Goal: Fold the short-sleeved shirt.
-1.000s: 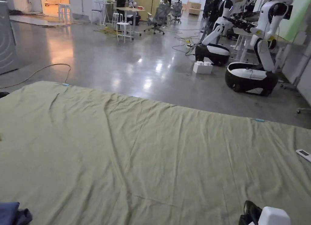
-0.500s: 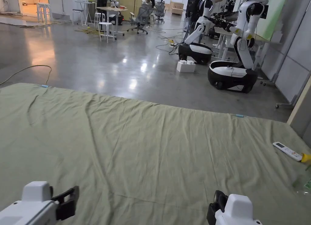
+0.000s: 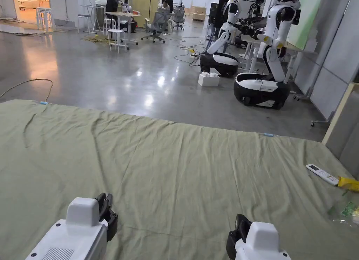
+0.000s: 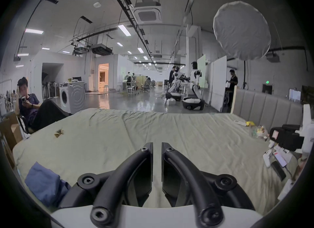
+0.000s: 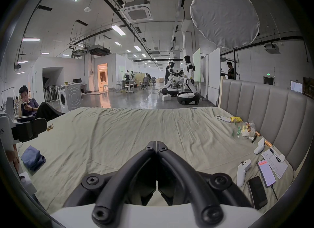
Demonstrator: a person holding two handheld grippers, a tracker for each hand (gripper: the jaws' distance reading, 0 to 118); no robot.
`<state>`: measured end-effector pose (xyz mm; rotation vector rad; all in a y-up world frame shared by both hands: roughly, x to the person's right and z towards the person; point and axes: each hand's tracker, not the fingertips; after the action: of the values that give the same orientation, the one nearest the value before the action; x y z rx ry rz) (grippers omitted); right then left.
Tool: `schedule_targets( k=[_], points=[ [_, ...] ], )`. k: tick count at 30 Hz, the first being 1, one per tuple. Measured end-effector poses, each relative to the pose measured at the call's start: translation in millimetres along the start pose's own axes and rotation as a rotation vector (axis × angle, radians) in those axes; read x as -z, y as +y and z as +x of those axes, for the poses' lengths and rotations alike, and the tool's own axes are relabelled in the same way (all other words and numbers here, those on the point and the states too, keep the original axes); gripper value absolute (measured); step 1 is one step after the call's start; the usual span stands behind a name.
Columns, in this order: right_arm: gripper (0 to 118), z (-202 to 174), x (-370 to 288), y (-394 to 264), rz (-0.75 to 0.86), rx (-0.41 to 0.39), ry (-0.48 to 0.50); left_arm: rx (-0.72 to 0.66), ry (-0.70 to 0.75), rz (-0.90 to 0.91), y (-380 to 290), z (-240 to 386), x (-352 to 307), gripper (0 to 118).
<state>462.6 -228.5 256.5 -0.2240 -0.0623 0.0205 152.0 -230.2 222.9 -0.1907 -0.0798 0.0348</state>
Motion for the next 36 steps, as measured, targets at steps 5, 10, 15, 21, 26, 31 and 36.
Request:
schedule_targets(
  k=[5,10,15,21,26,31,36],
  points=[
    [1,-2.5,-9.3,-5.8,0.024,-0.014,0.001,0.046,0.027,-0.005,-5.7,2.0,-11.6,6],
    [1,-8.5,-10.0,-5.7,0.041,0.001,-0.015,0.015,0.070,0.012,-4.2,-3.2,-11.9,6],
    [1,-15.5,-11.7,-7.4,0.053,0.018,-0.014,0.016,0.075,0.019,-2.6,-8.9,-10.8,6],
    [1,-21.4,-10.6,-8.9,0.063,-0.004,-0.007,0.052,0.070,0.021,-7.5,-13.2,-13.1,6],
    [1,-22.5,-7.8,-5.4,0.066,-0.004,-0.005,0.039,0.092,0.014,-7.7,-16.9,-13.5,6],
    [1,-23.1,-4.1,-1.8,0.085,-0.013,-0.019,0.028,0.103,0.021,-2.1,-20.3,-9.8,6],
    [65,-21.9,-1.8,-0.2,0.098,-0.017,-0.062,0.023,0.090,0.031,6.0,-25.6,-9.8,43]
  ],
)
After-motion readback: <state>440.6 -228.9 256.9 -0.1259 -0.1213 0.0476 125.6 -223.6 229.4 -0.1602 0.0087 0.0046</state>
